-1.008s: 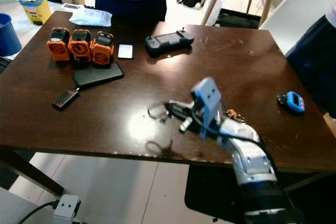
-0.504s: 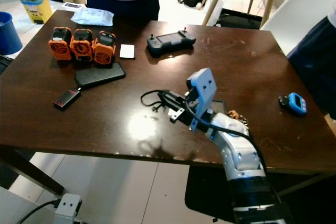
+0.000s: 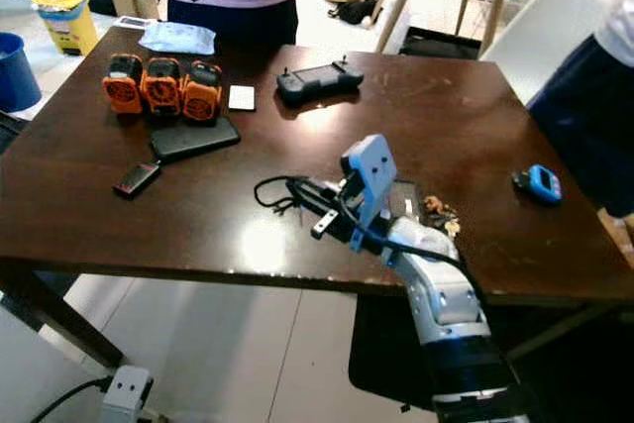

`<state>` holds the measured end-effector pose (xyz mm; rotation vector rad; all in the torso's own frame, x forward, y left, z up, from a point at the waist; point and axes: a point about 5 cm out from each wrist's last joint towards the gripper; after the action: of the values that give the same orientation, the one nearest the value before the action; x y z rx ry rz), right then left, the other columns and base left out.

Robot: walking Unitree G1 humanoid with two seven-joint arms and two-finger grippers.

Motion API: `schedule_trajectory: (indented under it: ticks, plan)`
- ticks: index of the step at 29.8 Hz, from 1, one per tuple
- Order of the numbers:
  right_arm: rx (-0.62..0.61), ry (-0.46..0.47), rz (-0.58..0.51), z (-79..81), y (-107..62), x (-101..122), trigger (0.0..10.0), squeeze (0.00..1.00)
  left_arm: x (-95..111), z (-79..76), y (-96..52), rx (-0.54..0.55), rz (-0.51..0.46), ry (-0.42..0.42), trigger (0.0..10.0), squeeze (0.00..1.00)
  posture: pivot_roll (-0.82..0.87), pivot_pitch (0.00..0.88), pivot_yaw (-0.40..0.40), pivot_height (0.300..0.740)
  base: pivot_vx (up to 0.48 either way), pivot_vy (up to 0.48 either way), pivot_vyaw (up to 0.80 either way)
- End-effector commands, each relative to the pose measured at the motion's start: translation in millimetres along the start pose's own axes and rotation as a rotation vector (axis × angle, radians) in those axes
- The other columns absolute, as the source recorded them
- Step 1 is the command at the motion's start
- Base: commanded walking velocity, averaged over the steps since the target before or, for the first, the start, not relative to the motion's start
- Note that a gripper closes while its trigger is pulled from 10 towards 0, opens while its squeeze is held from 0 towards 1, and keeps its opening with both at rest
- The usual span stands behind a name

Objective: Hang keys on a hook

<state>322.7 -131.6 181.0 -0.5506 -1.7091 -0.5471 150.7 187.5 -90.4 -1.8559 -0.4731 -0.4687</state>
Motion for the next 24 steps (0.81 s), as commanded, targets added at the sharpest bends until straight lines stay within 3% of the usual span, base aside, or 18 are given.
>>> schedule_trajectory:
  ticks: [1,14,24]
  plan:
    - [-0.009,0.012,-0.005,-0.1,-3.2,-1,10.0,0.0,-20,-3.9,-2.2,-0.016,0.068,-0.034,10.0,0.0,0.06,0.037,0.004,0.74,0.0,-0.48,0.0]
    - [-0.039,0.032,-0.016,1.1,0.4,-3,10.0,0.0,-29,-1.6,-5.1,0.006,0.092,-0.05,10.0,0.0,0.06,0.041,0.006,0.74,0.0,-0.48,0.0]
    - [0.015,0.052,-0.04,15.1,7.1,-5,10.0,0.0,-24,3.5,-5.4,0.062,0.063,-0.058,10.0,0.0,0.06,0.044,0.009,0.74,0.0,0.0,0.74]
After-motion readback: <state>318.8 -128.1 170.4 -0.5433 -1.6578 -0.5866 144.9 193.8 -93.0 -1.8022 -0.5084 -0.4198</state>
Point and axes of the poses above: a point about 5 cm out from each wrist's last joint towards the gripper, its own y axis pointing out of the wrist towards the gripper, its own x axis along the axis of the wrist's last joint, z = x × y, and after that the axes turned 8 degrees about -y, right-handed
